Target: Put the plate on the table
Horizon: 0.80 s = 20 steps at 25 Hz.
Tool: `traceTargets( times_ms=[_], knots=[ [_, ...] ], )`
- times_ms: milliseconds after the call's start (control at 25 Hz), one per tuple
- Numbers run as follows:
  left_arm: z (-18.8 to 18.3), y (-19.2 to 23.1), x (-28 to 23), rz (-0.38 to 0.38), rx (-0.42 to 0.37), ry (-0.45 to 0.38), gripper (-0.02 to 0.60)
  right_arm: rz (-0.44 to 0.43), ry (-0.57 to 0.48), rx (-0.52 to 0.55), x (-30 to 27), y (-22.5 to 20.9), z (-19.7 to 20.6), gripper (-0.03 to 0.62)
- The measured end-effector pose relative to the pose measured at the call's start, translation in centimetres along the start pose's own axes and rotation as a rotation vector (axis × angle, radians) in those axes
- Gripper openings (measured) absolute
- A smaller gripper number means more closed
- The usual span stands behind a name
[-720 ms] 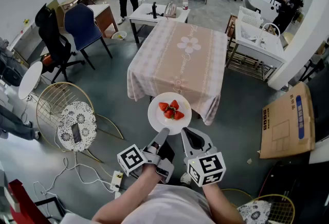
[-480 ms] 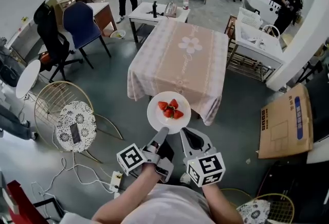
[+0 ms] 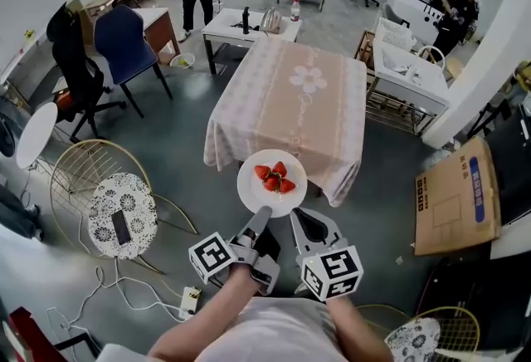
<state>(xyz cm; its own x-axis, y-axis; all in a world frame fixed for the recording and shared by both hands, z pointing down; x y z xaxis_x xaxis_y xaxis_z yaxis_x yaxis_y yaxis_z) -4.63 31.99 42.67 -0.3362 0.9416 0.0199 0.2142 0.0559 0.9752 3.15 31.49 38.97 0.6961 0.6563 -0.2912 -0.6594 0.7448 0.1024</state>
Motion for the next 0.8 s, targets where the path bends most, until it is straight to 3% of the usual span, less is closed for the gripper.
traceTargets(
  times_ms=[360, 800],
  knots=[
    [-2.2, -0.1, 0.4, 0.024, 0.015, 0.026, 0.017, -0.001, -0.015, 0.058, -1.7, 1.1, -0.7, 0.005],
    [-4.6, 0.6, -1.4, -0.004, 0.003, 0.009, 0.017, 0.033, -0.017, 0.107, -4.9, -0.4, -0.7, 0.005]
  ],
)
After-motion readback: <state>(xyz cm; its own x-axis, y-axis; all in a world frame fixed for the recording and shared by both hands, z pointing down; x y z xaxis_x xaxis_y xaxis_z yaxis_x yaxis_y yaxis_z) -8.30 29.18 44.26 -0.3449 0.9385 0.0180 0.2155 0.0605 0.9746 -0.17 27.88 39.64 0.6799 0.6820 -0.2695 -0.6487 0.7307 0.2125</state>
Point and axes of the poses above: the fingertips, and each gripper's own axes: x backward along the fingers, y to its left, z out of its underside, the point moved 1 cm from there along x, backward along the fingers, and after that the axes turned 13 degrees about x, right-handed, at the moved point
